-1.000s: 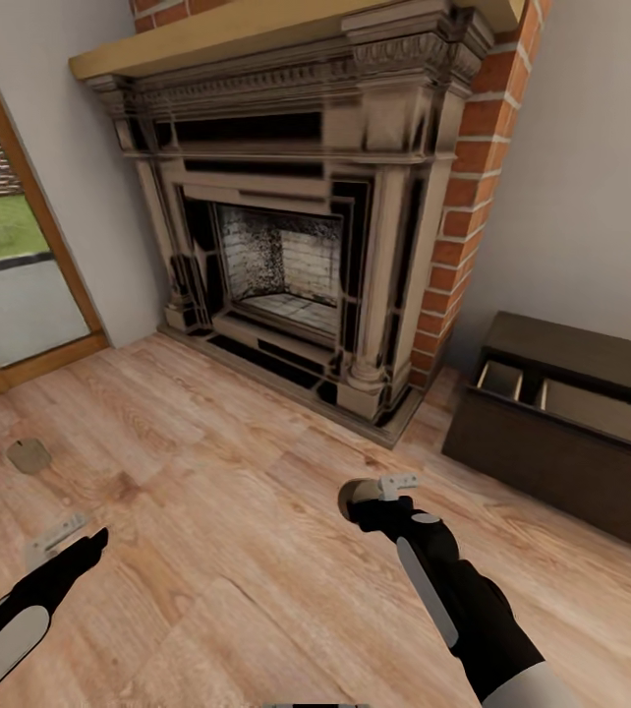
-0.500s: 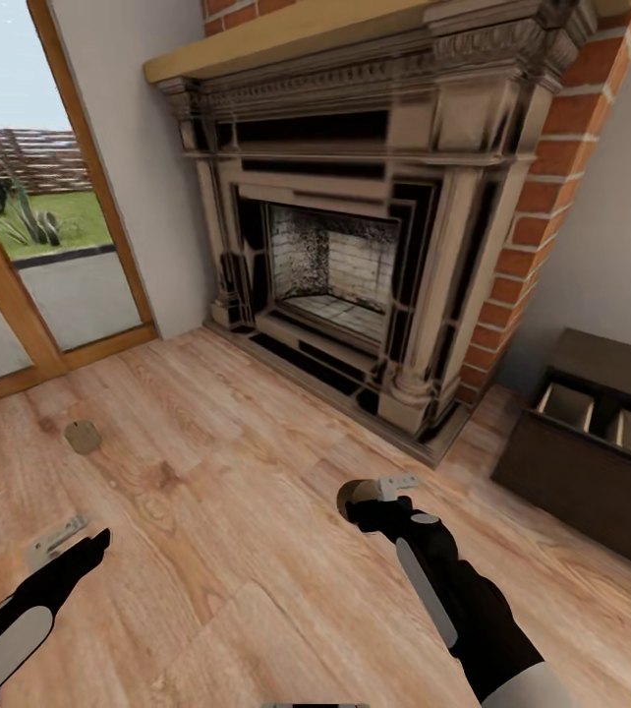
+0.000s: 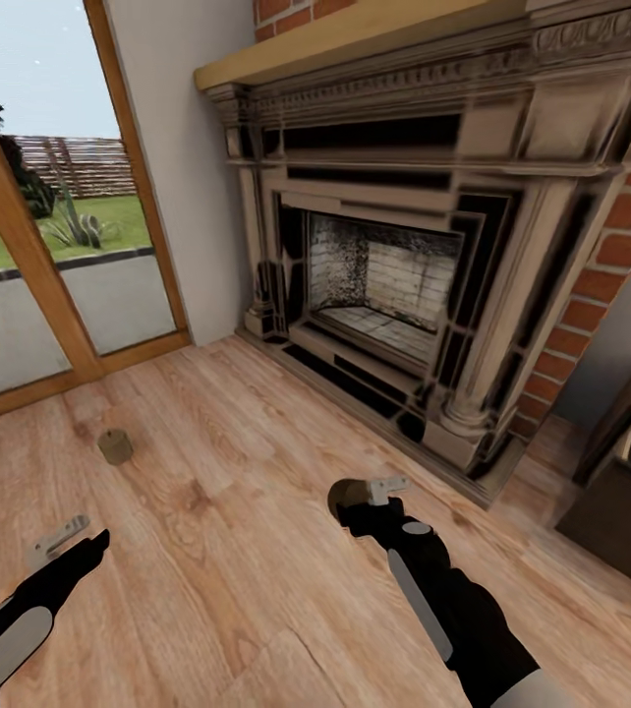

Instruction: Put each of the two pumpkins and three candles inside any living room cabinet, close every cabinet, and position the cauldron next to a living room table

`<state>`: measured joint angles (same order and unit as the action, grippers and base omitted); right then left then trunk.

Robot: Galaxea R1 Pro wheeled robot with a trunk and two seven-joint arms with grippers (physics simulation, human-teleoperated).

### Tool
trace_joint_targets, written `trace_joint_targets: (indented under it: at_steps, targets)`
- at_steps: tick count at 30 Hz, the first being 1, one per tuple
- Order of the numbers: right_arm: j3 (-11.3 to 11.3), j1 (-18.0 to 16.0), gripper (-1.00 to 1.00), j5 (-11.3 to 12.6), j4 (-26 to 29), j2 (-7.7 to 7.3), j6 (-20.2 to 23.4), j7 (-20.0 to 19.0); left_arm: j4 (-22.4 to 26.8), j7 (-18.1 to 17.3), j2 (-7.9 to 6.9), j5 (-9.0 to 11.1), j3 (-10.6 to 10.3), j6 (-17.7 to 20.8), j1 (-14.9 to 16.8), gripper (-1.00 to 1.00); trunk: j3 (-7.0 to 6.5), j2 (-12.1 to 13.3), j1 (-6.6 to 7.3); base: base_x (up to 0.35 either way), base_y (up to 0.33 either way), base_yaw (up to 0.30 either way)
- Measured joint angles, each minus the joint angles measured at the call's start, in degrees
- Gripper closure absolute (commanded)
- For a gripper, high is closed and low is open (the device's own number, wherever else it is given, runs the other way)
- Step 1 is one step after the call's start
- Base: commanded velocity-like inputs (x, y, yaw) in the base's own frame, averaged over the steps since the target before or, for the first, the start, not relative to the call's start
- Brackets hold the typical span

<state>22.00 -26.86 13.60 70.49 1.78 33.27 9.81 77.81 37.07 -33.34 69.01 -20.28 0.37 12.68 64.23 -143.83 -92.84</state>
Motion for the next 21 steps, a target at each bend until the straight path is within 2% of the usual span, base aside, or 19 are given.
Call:
trace_joint_targets:
  at_steps: [8, 14, 21]
  targets:
    - [0.32, 0.0, 1.0, 0.01, -0.23, 0.0, -0.06, 0.0, -0.01, 0.01, 0.0, 0.0, -0.05, 0.1, 0.0, -1.0, -0.64, 0.0, 0.0, 0.334, 0.009, 0.159]
    - [1.51, 0.0, 1.0, -0.01, -0.26, -0.02, -0.09, 0.0, -0.03, -0.01, 0.0, 0.01, -0.06, 0.11, 0.0, -1.0, -1.11, 0.0, 0.0, 0.315, 0.0, 0.155]
    - [1.63, 0.56, 1.0, -0.13, 0.0, -0.15, -0.14, -0.08, -0.03, -0.06, 0.01, 0.0, -0.07, 0.11, 0.01, -1.0, -1.71, 0.0, -0.03, 0.051, 0.0, 0.021]
